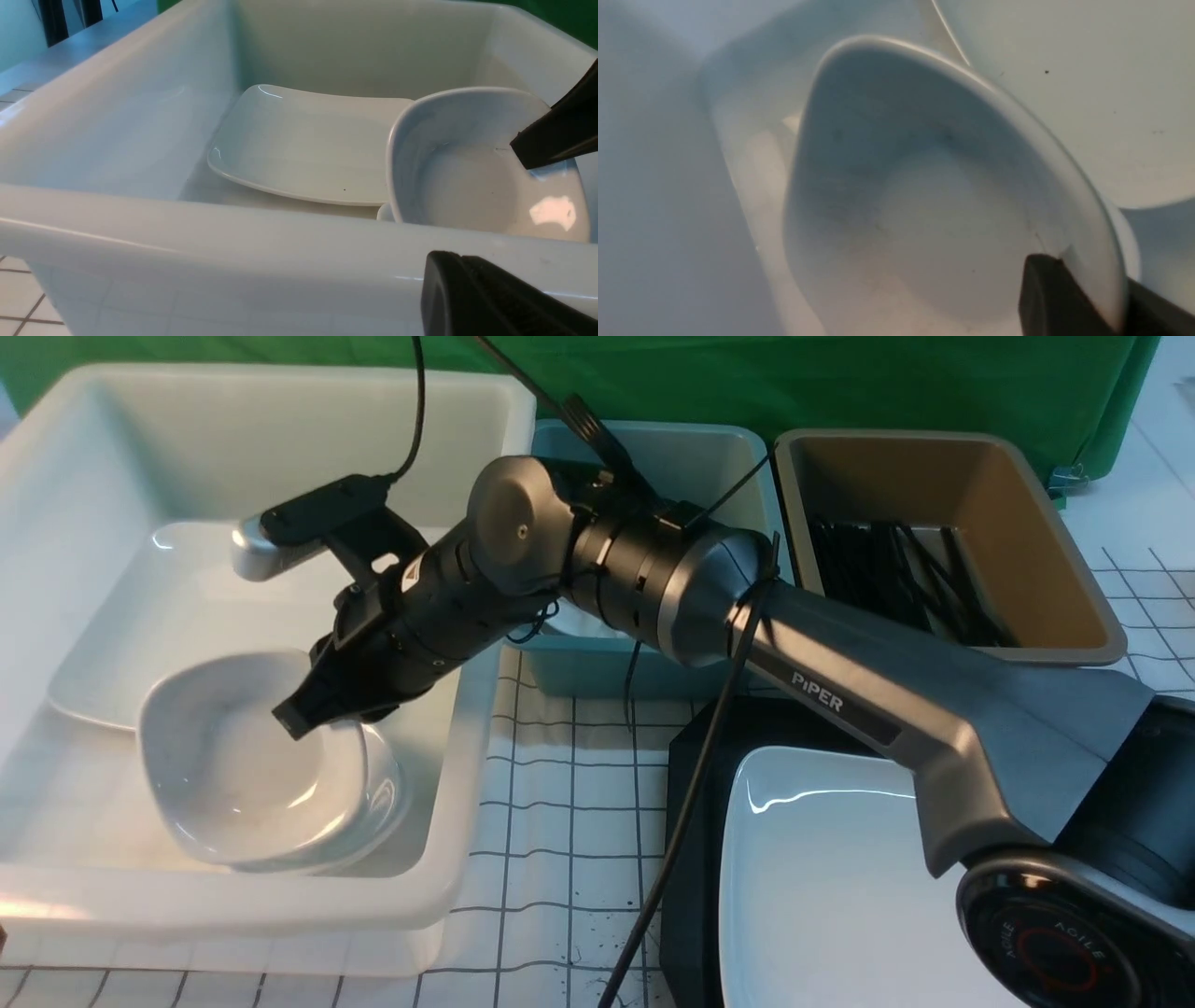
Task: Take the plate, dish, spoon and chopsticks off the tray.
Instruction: Use the right arm to put the small plate into the large storage box on the left
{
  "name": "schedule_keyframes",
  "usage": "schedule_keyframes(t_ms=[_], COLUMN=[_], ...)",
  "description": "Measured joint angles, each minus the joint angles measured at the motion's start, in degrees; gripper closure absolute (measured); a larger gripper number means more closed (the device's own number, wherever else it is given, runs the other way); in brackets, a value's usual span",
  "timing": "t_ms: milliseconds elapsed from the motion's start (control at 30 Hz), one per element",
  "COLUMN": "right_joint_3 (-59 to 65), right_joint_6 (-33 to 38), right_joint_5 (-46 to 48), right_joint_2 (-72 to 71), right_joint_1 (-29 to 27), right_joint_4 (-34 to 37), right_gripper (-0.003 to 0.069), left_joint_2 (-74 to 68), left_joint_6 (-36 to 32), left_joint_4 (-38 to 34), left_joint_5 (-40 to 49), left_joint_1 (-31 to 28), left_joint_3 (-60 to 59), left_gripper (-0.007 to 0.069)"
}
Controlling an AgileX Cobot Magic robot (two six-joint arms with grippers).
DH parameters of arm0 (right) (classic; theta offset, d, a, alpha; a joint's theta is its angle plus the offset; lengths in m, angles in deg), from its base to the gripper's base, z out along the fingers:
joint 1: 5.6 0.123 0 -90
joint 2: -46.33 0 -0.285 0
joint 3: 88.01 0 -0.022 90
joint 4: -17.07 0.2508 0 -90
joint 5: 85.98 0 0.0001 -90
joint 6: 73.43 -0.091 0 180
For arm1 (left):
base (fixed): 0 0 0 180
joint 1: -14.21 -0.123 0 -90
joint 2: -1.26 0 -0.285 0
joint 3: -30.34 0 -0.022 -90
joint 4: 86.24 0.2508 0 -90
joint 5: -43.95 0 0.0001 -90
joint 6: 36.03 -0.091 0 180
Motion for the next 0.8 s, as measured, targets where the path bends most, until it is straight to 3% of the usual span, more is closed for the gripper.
schedule_keyframes(t_ms=[67, 233, 533, 700, 800], right_joint_3=[0.0, 0.0, -0.06, -0.06, -0.06], right_joint_6=[0.43, 1.89, 2.67, -0.74, -2.75], right_joint_5=[0.0, 0.0, -0.05, 0.11, 0.19], right_joint_2=[0.05, 0.23, -0.09, -1.63, -2.6], right_joint_1=[0.0, 0.0, 0.0, 0.0, 0.0], right_joint_4=[-0.08, -0.32, -3.76, -7.05, -8.89], right_gripper=[0.0547, 0.0412, 0.0377, 0.036, 0.0276], left_joint_2=[0.0, 0.0, 0.0, 0.0, 0.0], left_joint_6=[0.0, 0.0, 0.0, 0.0, 0.0], left_joint_4=[0.0, 0.0, 0.0, 0.0, 0.0], left_joint_5=[0.0, 0.0, 0.0, 0.0, 0.0], left_joint_1=[0.0, 0.0, 0.0, 0.0, 0.0], left_joint_3=[0.0, 0.0, 0.0, 0.0, 0.0], left_gripper=[0.062, 0.062, 0.062, 0.062, 0.062])
